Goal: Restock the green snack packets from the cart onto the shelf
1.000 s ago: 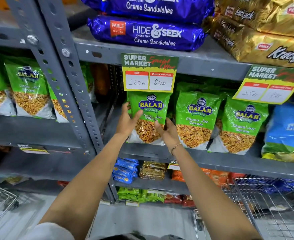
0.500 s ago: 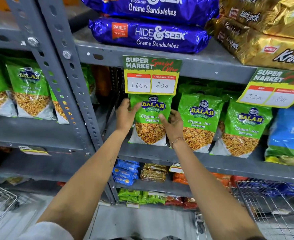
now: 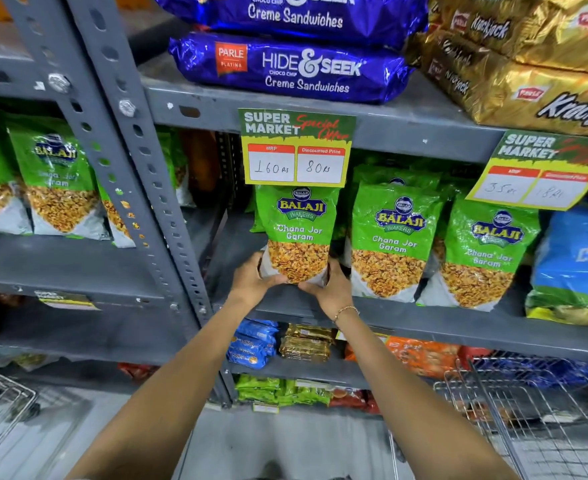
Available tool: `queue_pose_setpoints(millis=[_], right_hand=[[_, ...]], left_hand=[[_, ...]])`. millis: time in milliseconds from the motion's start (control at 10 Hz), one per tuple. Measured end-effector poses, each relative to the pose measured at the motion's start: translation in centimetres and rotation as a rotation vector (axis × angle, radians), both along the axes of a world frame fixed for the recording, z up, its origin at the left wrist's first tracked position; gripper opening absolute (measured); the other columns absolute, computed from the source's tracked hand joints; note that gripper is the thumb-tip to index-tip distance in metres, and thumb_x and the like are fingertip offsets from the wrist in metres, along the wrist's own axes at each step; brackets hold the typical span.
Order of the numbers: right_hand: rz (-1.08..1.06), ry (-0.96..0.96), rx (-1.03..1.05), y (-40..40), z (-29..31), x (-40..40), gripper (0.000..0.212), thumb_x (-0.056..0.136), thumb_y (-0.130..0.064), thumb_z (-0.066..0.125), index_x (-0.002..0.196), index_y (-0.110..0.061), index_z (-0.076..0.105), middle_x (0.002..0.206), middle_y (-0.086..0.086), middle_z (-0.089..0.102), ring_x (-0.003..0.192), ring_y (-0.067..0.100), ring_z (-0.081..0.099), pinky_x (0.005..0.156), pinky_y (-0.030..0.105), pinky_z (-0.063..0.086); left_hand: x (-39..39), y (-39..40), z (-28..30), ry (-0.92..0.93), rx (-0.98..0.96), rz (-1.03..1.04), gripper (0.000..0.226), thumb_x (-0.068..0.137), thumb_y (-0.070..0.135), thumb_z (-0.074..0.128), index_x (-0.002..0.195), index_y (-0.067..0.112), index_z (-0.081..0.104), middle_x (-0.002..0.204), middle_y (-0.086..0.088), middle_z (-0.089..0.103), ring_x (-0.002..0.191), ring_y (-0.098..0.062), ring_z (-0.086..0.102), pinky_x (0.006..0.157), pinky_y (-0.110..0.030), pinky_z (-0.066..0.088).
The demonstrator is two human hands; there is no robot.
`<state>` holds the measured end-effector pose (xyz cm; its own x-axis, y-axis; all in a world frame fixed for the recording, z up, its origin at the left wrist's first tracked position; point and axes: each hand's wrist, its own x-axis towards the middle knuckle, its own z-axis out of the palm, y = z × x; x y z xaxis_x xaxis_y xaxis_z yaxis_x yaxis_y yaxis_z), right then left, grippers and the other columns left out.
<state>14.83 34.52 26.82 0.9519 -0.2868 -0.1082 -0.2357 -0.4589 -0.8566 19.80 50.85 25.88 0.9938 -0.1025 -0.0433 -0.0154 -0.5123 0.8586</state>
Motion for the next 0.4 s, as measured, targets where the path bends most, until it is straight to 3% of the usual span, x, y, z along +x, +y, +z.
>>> queue_pose_setpoints(millis=[200, 300, 400], right_hand=[[-0.042, -0.056, -0.071, 0.1, -0.2, -1.1, 0.073, 0.078, -0.022, 0.071, 0.138, -0.012, 0.031, 0.138, 0.013, 0.048, 0.126, 0.03, 0.045, 0.103, 0.04, 0.041], [-0.082, -0.121, -0.23, 0.7, 0.4, -3.0, 0.046, 0.092, -0.014, 0.048, 0.135, -0.009, 0.034, 0.129, 0.017, 0.053, 0.112, 0.035, 0.056, 0.087, 0.039, 0.049], [-0.066, -0.195, -0.401, 1.0, 0.2, -4.9, 0.046, 0.094, -0.011, 0.036, 0.139, -0.011, 0.028, 0.145, 0.012, 0.038, 0.123, 0.032, 0.048, 0.091, 0.043, 0.051]], left_hand=[[-1.7, -0.4, 0.6, -0.023, -0.065, 0.067, 0.076, 0.067, 0.027, 0.078, 0.129, 0.008, 0.04, 0.128, -0.013, 0.055, 0.118, -0.028, 0.052, 0.089, -0.032, 0.043], [-4.0, -1.0, 0.9, -0.263, 0.09, 0.128, 0.074, 0.071, 0.033, 0.074, 0.129, 0.005, 0.037, 0.133, -0.016, 0.042, 0.127, -0.031, 0.037, 0.103, -0.045, 0.036], [-6.0, -3.0, 1.7, -0.457, 0.21, 0.121, 0.06, 0.084, 0.034, 0.059, 0.131, 0.005, 0.036, 0.14, -0.015, 0.039, 0.132, -0.032, 0.032, 0.108, -0.051, 0.034]])
